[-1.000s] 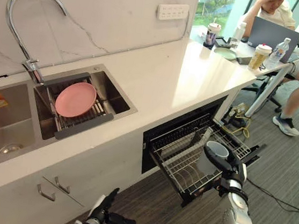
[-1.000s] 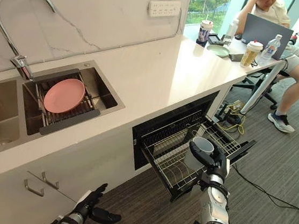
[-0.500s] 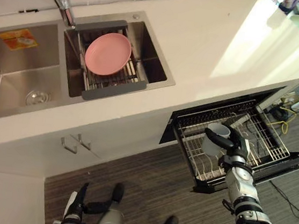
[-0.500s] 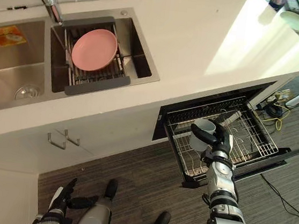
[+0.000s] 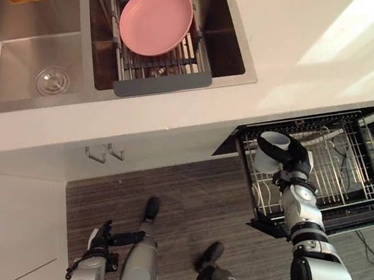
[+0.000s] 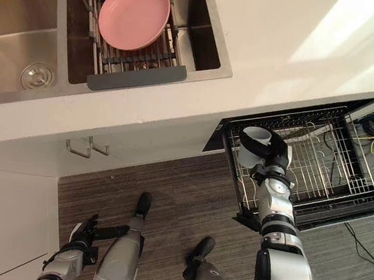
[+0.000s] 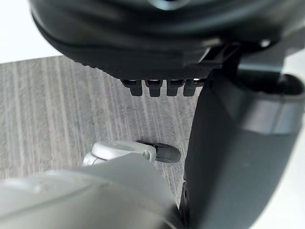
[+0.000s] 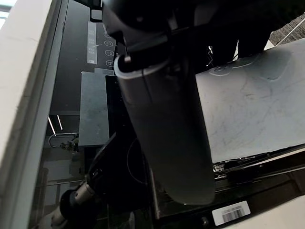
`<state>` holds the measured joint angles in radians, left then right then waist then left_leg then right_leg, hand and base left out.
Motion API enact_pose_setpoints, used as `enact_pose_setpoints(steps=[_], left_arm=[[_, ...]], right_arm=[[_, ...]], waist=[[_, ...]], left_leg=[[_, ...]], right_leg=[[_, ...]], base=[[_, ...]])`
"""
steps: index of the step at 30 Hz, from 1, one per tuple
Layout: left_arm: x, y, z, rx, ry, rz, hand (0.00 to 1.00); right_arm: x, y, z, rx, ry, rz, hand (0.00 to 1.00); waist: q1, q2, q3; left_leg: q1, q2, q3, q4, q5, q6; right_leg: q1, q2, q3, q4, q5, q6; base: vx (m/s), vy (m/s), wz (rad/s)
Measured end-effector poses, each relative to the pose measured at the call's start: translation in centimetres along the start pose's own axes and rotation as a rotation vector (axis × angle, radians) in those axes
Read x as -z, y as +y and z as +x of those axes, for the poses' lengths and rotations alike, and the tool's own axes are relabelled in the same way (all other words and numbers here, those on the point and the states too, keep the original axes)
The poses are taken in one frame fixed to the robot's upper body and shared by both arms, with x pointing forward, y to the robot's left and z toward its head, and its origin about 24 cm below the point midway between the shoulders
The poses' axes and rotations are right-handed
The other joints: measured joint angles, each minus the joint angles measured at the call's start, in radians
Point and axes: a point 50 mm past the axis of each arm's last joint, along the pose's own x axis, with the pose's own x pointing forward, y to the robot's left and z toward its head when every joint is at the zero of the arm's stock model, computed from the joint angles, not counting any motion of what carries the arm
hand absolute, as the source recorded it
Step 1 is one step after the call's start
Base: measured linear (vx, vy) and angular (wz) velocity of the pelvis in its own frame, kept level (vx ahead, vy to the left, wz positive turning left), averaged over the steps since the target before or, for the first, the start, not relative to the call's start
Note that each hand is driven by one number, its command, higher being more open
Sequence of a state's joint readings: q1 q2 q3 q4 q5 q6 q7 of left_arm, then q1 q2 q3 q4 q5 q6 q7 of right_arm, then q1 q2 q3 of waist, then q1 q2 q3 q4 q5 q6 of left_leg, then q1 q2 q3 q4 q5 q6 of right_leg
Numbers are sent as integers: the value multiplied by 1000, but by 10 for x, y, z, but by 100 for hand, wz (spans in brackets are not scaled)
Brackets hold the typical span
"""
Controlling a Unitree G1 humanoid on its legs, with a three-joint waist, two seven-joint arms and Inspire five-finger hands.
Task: Walk over to the sink, pick up the cup, carry it to the dishwasher, place the cup inside the dishwasher, then close the dishwasher door
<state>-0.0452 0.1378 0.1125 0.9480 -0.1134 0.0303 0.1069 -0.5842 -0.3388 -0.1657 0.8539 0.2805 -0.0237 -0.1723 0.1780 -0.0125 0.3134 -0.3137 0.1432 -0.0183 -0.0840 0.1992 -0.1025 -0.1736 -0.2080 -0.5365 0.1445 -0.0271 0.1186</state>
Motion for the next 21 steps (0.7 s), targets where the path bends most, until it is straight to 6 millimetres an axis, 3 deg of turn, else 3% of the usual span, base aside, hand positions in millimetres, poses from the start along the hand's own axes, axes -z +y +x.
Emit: enact_pose_setpoints(steps=[4,5,10,18,21], left_arm=[[-1,-3,0,11,-5,-28,100],[-1,-4,0,12,-5,-29,100],[-2,-5,0,33,-9,-26,100],[-1,-7,0,53,-10,-23,100],[5,-6,-2,52,4,-59,100]], right_arm=[[9,-5,0,41,72,-57,0],[13,-7,0,49,100,-70,100],[18,-12,1,-15,171,-138,100],[16,0,-2,-76,106,-6,100],[18,11,-10,-71,43,75,100]], waist=[[-1,11,16],[-2,11,16],[-1,11,16],[-2,8,11],[-3,4,-28]], left_leg=[[0,-4,2,0,10,-1],[1,-6,8,0,12,-1],[7,-3,57,8,22,2],[53,5,91,9,21,1],[68,13,117,0,21,1]], right_leg=[[-3,-13,-13,34,-30,2],[-3,-20,-18,47,-41,3],[7,-23,-22,59,-47,3],[57,-14,-20,40,-47,2],[69,0,-8,12,-41,4]], base=[[18,-24,11],[31,-8,15],[21,-8,6],[-37,-1,-2],[-63,-4,-14]])
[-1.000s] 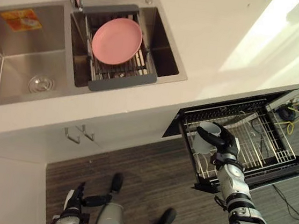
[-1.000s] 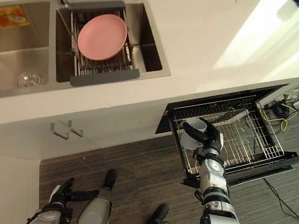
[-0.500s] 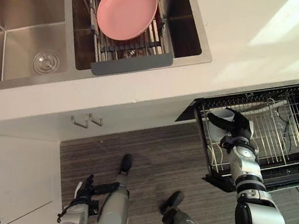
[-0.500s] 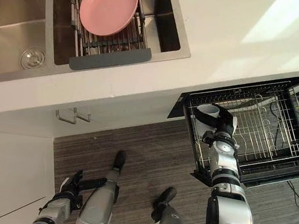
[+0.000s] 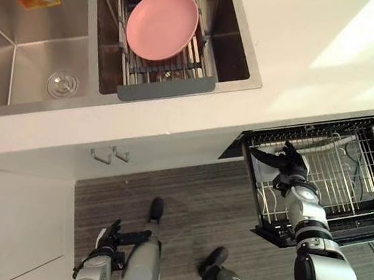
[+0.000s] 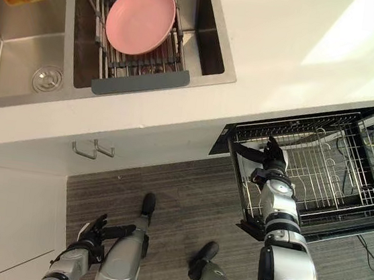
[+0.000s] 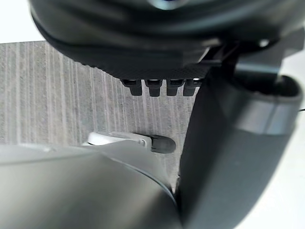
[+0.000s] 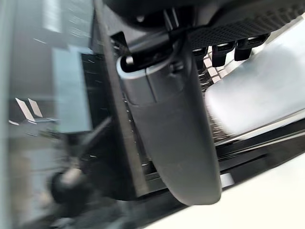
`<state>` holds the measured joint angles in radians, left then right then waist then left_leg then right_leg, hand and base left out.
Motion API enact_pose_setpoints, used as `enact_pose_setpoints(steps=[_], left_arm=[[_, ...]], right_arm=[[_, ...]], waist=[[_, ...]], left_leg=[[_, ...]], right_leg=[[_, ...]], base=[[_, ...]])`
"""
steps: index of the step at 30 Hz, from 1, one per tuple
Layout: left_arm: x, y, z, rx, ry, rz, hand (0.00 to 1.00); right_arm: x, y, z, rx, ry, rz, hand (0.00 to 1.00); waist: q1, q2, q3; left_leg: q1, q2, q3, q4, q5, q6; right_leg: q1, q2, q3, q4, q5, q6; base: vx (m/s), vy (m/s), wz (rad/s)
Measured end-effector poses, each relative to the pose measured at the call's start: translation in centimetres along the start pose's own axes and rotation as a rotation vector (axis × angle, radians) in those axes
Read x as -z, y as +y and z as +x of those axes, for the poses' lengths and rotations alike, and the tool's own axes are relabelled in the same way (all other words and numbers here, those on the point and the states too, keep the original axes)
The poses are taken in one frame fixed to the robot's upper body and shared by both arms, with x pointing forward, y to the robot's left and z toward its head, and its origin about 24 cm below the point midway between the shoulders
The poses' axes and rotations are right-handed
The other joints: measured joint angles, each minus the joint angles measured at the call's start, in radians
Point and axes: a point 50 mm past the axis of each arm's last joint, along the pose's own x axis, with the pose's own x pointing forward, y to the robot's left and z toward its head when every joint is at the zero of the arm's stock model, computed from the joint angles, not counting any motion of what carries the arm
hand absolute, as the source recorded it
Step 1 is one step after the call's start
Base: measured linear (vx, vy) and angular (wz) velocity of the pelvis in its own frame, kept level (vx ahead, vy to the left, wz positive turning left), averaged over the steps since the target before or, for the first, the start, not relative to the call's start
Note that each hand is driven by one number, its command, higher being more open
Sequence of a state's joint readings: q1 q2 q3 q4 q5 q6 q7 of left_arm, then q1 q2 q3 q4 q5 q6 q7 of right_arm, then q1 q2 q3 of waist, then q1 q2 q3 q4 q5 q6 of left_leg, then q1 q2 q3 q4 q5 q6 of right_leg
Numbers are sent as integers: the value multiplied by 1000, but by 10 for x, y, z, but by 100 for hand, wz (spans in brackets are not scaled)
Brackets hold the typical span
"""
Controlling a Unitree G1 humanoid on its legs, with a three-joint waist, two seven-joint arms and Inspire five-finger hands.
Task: Walk over to the sink, pick up the cup, carry it to the dishwasher, place the cup inside the dishwasher, then close the dishwasher door
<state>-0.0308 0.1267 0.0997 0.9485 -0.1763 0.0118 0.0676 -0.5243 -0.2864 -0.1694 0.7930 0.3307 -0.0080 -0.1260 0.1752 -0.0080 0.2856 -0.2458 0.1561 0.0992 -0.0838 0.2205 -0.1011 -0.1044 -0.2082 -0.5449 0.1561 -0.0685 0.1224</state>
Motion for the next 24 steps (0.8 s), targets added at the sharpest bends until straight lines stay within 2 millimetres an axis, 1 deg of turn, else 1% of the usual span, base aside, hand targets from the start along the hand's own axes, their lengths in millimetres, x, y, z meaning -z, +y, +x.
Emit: enact_pose_setpoints(steps=[2,4,6,7,8,9,10,11,12,14,15,16,17,18,19,21,23,24], left_arm=[[9,4,-3,-9,17,-7,100],[17,8,-5,-16,46,-12,100],[34,18,-10,-22,114,-16,100],[39,21,-12,-26,131,-27,100],[50,26,-16,-34,165,-49,100],[56,29,-18,-40,182,-71,100],[67,34,-22,-45,213,-96,100],[75,37,-26,-52,236,-117,100],[78,39,-27,-57,245,-127,100],[87,42,-31,-63,273,-182,100],[90,43,-32,-66,280,-192,100],[95,43,-35,-70,289,-215,100],[100,43,-38,-69,298,-221,100],[102,43,-40,-70,300,-223,100],[107,42,-42,-71,303,-237,100],[112,39,-45,-70,309,-255,100],[114,36,-46,-62,324,-258,100],[115,35,-46,-58,332,-259,100]], right_arm=[[8,-1,-12,21,-34,17,100],[12,-2,-19,41,-56,35,100],[17,-3,-32,33,-60,158,100],[19,-4,-36,24,-61,197,100],[21,-4,-46,3,-72,264,100],[22,-4,-51,-7,-81,280,100],[21,-4,-61,-25,-101,318,100],[16,-7,-70,-27,-133,345,100],[13,-9,-73,-23,-154,354,100],[-1,-23,-84,26,-234,381,100],[-4,-28,-87,45,-252,384,100],[-11,-36,-89,73,-286,393,100],[-17,-43,-91,97,-321,401,100],[-20,-45,-92,101,-337,405,100],[-27,-50,-96,103,-377,424,100],[-38,-53,-103,73,-443,434,100],[-54,-48,-114,-54,-539,431,100],[-60,-44,-116,-109,-573,426,100]], waist=[[-1,-14,-42],[-9,-24,-67],[-34,-35,-107],[-40,-37,-118],[-55,-38,-144],[-64,-37,-156],[-83,-36,-179],[-97,-34,-193],[-104,-33,-199],[-122,-31,-205],[-128,-29,-210],[-145,-24,-215],[-153,-17,-218],[-156,-12,-219],[-164,-3,-225],[-171,14,-231],[-176,33,-238],[-176,36,-240]], left_leg=[[24,3,13,-1,-1,-1],[53,3,32,-1,-6,-3],[104,6,64,-2,-17,-4],[117,7,79,-2,-20,-4],[140,11,104,-2,-31,-6],[151,12,112,-2,-35,-8],[166,15,135,-2,-40,-10],[181,22,155,-2,-46,-12],[187,25,156,-2,-51,-15],[213,36,156,-2,-62,-23],[215,37,156,-2,-62,-24],[219,38,156,-2,-63,-23],[224,40,157,-3,-64,-24],[226,40,158,-3,-65,-25],[227,41,158,-6,-65,-26],[233,41,157,-7,-65,-25],[238,41,153,-7,-69,-20],[237,41,147,-7,-73,-17]], right_leg=[[19,5,13,-12,2,0],[42,11,31,-32,10,1],[76,25,71,-64,26,1],[82,26,84,-70,30,1],[89,29,111,-78,34,2],[91,30,125,-80,36,1],[92,34,149,-89,43,-1],[93,41,174,-98,51,-4],[94,46,184,-105,56,-6],[104,62,218,-124,71,-13],[104,64,222,-127,74,-14],[106,65,227,-129,78,-15],[106,67,235,-131,81,-15],[106,67,238,-133,82,-16],[109,69,240,-139,84,-17],[120,70,238,-145,88,-20],[141,69,217,-147,87,-19],[147,67,207,-147,87,-19]], base=[[-25,-12,-16],[-6,-11,-27],[-1,-20,-46],[7,-19,-60],[4,-6,-52],[22,-7,-64],[15,-8,-62],[12,-12,-60],[-4,-15,-58],[-28,-24,-45],[-46,-18,-24],[-46,-2,-15],[-45,3,-15],[-55,5,-13],[-47,4,-7],[-30,1,1],[-26,-2,19],[-27,0,25]])
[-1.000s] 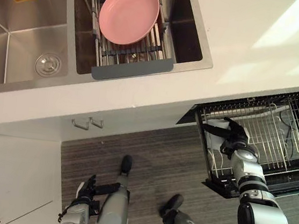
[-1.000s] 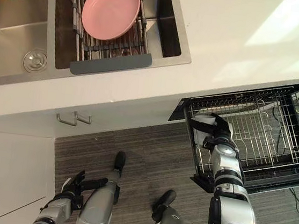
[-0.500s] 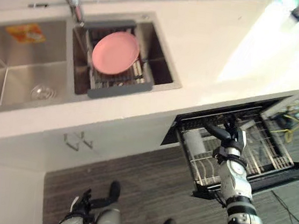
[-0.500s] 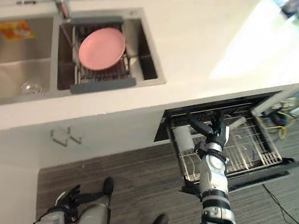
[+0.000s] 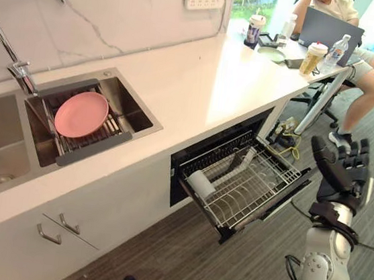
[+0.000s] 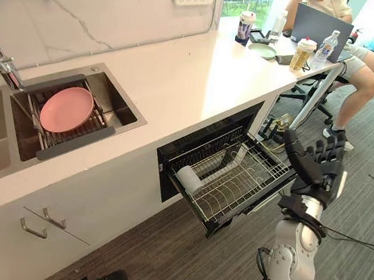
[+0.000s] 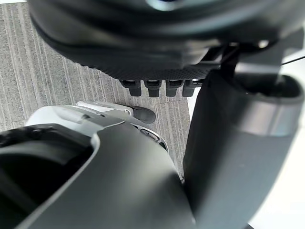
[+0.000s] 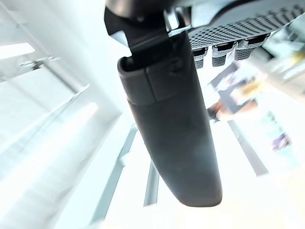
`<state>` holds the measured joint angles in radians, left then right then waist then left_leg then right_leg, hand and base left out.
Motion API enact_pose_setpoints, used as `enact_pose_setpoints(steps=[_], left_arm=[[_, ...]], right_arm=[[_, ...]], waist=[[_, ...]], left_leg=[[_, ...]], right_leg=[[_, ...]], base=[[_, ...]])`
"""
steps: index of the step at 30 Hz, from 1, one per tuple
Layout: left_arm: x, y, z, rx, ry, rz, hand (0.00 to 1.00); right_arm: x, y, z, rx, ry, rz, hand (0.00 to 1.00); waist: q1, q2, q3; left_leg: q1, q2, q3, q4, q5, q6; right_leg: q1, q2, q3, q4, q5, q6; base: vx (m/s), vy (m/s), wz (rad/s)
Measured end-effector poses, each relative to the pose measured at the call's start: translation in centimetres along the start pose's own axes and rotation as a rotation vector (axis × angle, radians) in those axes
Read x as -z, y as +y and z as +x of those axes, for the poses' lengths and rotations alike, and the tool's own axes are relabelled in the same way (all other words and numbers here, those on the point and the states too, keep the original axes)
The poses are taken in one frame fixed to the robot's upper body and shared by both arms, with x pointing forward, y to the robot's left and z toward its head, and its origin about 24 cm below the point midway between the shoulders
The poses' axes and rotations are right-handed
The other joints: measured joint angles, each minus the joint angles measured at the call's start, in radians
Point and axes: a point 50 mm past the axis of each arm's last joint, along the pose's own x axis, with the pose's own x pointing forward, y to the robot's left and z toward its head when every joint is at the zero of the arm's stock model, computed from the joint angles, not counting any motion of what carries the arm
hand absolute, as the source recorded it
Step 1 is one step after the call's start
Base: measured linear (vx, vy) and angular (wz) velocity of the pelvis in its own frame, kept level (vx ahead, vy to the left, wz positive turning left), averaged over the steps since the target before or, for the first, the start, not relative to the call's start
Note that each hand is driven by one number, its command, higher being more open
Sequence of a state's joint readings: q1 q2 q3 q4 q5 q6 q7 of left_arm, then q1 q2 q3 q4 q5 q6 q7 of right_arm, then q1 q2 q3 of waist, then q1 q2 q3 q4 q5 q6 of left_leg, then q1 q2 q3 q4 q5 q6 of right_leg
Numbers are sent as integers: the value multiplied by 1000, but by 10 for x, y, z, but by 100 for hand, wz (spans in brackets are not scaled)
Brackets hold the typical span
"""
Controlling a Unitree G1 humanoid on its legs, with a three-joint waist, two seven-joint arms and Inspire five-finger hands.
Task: Walk over to the sink, pick up the cup, carry it to the dishwasher, place the cup inside the dishwasher, then close the dishwasher door
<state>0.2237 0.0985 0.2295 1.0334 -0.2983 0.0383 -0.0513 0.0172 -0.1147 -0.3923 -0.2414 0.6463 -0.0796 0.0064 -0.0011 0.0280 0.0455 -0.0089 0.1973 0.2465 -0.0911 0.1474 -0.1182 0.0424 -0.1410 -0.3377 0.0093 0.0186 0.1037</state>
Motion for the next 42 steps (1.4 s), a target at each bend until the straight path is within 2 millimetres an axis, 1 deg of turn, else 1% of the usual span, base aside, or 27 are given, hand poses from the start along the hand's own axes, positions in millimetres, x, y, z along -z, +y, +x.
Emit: enact_pose_setpoints(steps=[2,3,5,7,9,10,12,13,14,15,16,17,18,19,20,21,22,23,24,25,26,27,28,34,38,41,42], left_arm=[[1,0,0,5,8,0,100],[1,0,0,12,13,-8,100],[3,0,0,17,16,-46,100],[6,0,-1,23,13,-58,100],[6,-4,-2,59,-18,-2,100],[5,-5,-2,68,-27,8,100],[3,-6,-2,88,-39,16,100],[3,-6,-1,96,-32,5,100],[5,-5,-1,98,-20,-4,100],[5,-5,-1,99,-16,-7,100],[5,-2,-1,99,-11,-13,100],[5,-2,-1,106,-7,-25,100],[5,0,-1,104,-4,-28,100],[1,4,-1,95,-9,-22,100],[-2,6,-1,89,-12,-21,100],[-5,6,0,94,-11,-22,100],[-7,6,0,100,-4,-31,100],[-7,6,1,103,10,-38,100],[-7,6,1,104,18,-43,100],[-5,7,0,106,26,-63,100],[-6,12,-1,108,24,-100,100],[-8,15,-2,105,20,-105,100],[4,10,-4,103,7,-124,100],[5,11,-4,100,10,-125,100],[4,12,-4,68,14,-160,100],[7,14,-4,18,20,-238,100],[6,16,-3,-13,22,-256,100]], right_arm=[[-7,11,0,-105,-32,3,100],[-10,16,0,-157,-51,2,100],[-14,20,0,-206,-71,3,100],[-11,24,-1,-225,-65,37,100],[-1,28,-1,-237,-36,64,100],[2,28,-1,-235,-26,68,100],[13,25,-1,-210,12,74,100],[19,20,-1,-172,38,75,100],[25,12,-2,-119,66,85,100],[29,9,-2,-93,80,89,100],[33,3,-3,-51,99,88,100],[34,1,-4,-34,104,87,100],[34,1,-5,-33,104,88,100],[34,2,-6,-35,103,90,100],[35,4,-8,-47,106,95,100],[33,4,-11,-53,103,92,100],[29,5,-15,-75,93,92,100],[23,7,-18,-107,74,89,100],[20,8,-21,-124,66,86,100],[16,10,-23,-149,56,84,100],[12,15,-25,-190,35,97,100],[10,18,-26,-208,25,111,100],[3,24,-31,-274,-30,145,100],[6,24,-31,-268,-20,149,100],[17,26,-32,-227,31,201,100],[32,17,-32,-139,127,201,100],[46,10,-32,-79,195,196,100]], waist=[[-1,2,-3],[-5,1,-4],[-11,2,-7],[-13,0,-7],[-2,-4,-9],[4,-4,-9],[15,-10,-7],[15,-15,-6],[15,-11,-7],[13,-13,-6],[12,-23,0],[10,-35,7],[7,-42,9],[-9,-49,6],[-18,-64,15],[-17,-69,21],[-14,-76,28],[-16,-77,32],[-17,-76,33],[-15,-80,31],[-13,-112,24],[-11,-130,17],[5,-103,-26],[9,-104,-25],[14,-107,-27],[17,-116,-31],[19,-122,-28]], left_leg=[[-9,-1,-14,0,-1,1],[-18,-2,-14,1,4,8],[-34,-9,-8,1,13,17],[-39,-24,-13,0,24,22],[-41,-64,-45,0,27,26],[-40,-75,-47,0,25,29],[-31,-111,-57,0,15,43],[-21,-138,-71,0,3,57],[-7,-156,-88,0,-5,70],[1,-164,-96,1,-8,75],[19,-179,-112,2,-16,87],[33,-192,-127,3,-27,103],[37,-198,-139,5,-31,109],[41,-199,-177,9,-37,120],[39,-190,-216,11,-36,128],[39,-183,-230,14,-36,130],[37,-175,-258,19,-38,134],[37,-175,-283,29,-46,138],[37,-175,-291,35,-51,138],[30,-183,-301,45,-61,131],[35,-215,-303,48,-70,127],[38,-226,-291,41,-70,125],[111,-150,-164,0,-97,76],[106,-150,-171,0,-97,76],[88,-139,-146,0,-92,76],[80,-126,-108,0,-86,69],[76,-124,-100,0,-82,63]], right_leg=[[12,-5,-28,-5,0,1],[24,-9,-59,-13,0,8],[39,-24,-109,-14,-3,19],[58,-44,-147,-14,-8,33],[73,-79,-171,-4,-13,54],[74,-89,-174,3,-16,60],[73,-132,-182,51,-36,78],[68,-171,-187,116,-56,79],[42,-213,-179,229,-73,52],[20,-238,-167,305,-81,25],[-37,-281,-125,464,-76,-86],[-81,-299,-54,574,-30,-163],[-99,-296,-2,611,-2,-176],[-129,-268,92,663,6,-131],[-141,-198,141,675,-99,-70],[-145,-157,153,668,-148,-65],[-158,-90,165,638,-213,-61],[-168,-40,189,583,-234,-54],[-167,-19,210,540,-235,-49],[-157,-3,229,458,-224,-51],[-142,-19,223,336,-175,-58],[-142,-29,232,307,-150,-42],[-2,21,195,129,-96,-23],[-1,20,184,129,-96,-23],[0,19,156,112,-95,-23],[16,21,133,75,-84,-20],[34,21,120,44,-71,-14]], base=[[-13,5,45],[-3,2,64],[18,11,79],[63,46,68],[66,61,42],[78,73,27],[91,95,26],[93,134,45],[89,151,48],[70,174,51],[71,180,52],[68,175,54],[97,141,62],[114,48,73],[119,5,75],[90,-53,71],[62,-73,67],[47,-82,66],[23,-84,59],[11,-136,53],[29,-165,44],[31,-144,25],[20,-48,4],[0,-1,4],[-6,-11,18],[21,-9,20],[47,3,17]])
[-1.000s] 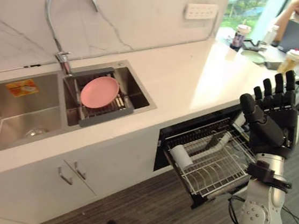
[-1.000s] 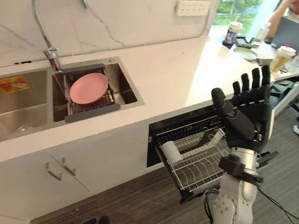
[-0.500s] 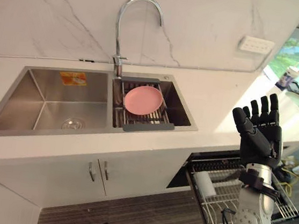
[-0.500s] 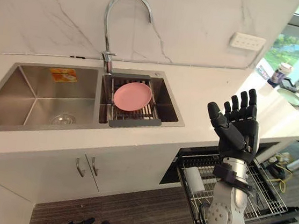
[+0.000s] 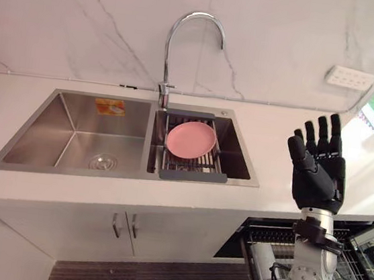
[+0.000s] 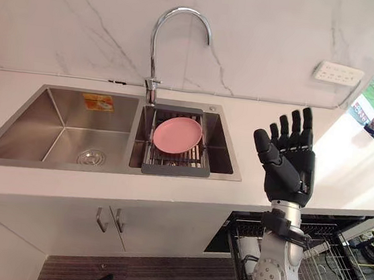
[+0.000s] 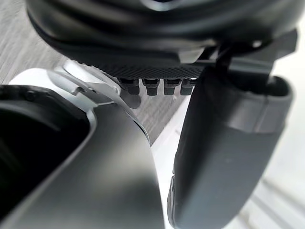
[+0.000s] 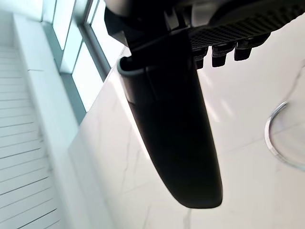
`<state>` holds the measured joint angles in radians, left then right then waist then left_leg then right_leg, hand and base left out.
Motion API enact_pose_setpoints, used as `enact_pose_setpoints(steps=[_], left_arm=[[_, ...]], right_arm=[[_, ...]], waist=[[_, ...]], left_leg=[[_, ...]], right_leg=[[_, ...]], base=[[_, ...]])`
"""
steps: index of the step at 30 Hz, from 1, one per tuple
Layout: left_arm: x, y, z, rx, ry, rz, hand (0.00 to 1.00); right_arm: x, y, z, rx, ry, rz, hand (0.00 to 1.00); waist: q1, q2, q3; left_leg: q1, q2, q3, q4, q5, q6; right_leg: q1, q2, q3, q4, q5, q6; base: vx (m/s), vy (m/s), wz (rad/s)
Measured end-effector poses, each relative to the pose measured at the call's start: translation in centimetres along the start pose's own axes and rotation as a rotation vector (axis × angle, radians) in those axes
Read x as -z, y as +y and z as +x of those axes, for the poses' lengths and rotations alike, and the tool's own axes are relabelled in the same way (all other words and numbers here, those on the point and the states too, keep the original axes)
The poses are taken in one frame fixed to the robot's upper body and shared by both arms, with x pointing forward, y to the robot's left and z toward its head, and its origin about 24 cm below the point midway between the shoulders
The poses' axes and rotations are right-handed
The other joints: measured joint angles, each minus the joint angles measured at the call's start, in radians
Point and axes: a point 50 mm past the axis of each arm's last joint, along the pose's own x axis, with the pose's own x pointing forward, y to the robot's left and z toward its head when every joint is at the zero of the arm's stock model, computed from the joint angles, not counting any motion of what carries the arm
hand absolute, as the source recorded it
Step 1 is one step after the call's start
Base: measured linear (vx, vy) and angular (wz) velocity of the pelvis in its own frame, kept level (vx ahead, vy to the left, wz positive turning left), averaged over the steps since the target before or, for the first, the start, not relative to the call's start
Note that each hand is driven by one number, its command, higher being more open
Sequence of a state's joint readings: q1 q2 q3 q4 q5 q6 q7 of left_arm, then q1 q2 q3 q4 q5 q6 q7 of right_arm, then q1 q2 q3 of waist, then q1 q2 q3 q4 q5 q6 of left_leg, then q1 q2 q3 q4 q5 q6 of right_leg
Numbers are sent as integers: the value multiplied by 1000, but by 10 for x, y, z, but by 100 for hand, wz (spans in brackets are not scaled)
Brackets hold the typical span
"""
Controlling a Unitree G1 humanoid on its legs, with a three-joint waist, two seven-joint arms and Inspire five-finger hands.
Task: Walk over to the sink, pick up the cup, carry it to the dishwasher, place the cup inside the dishwasher, then close the dishwasher door
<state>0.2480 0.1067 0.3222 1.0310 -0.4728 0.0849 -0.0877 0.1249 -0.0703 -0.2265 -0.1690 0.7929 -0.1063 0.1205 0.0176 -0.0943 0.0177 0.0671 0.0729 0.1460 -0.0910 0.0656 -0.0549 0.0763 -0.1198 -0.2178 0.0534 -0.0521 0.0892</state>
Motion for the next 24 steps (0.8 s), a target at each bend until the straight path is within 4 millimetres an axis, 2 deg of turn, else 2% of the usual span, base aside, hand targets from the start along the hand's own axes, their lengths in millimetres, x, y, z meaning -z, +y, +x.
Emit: enact_pose_setpoints(steps=[3,6,9,16,17,21,24], left_arm=[[-4,-2,1,-44,-11,-15,100],[-7,-4,2,-57,-13,14,100],[-8,-4,2,-55,-6,50,100],[-9,-4,3,-58,18,94,100],[-10,-3,3,-61,20,98,100],[-11,-2,3,-67,27,127,100],[-12,-3,3,-62,28,128,100]], right_arm=[[17,-12,2,88,105,-35,100],[25,-17,6,104,170,-154,100],[20,-23,15,112,191,-307,100],[-2,-30,60,84,217,-758,100],[-6,-32,71,82,233,-873,100],[-8,-37,89,65,301,-1127,100],[0,-36,97,13,366,-1228,100]], waist=[[17,-5,10],[17,-4,19],[14,-2,28],[6,4,40],[6,4,40],[11,4,41],[13,4,44]], left_leg=[[-17,-7,2,0,4,-1],[-25,-17,3,0,6,2],[-30,-26,0,-1,10,7],[-43,-45,-32,-2,16,16],[-47,-50,-41,-2,18,18],[-56,-60,-56,-2,23,24],[-60,-69,-69,-2,30,33]], right_leg=[[1,-3,-3,-39,22,7],[1,-14,-10,-43,23,13],[4,-24,-24,-44,22,21],[10,-41,-63,-42,22,28],[11,-45,-72,-42,23,29],[16,-55,-98,-43,23,34],[20,-61,-113,-49,24,38]], base=[[45,20,5],[49,24,6],[19,25,12],[-45,22,18],[-52,23,17],[-20,24,20],[25,20,16]])
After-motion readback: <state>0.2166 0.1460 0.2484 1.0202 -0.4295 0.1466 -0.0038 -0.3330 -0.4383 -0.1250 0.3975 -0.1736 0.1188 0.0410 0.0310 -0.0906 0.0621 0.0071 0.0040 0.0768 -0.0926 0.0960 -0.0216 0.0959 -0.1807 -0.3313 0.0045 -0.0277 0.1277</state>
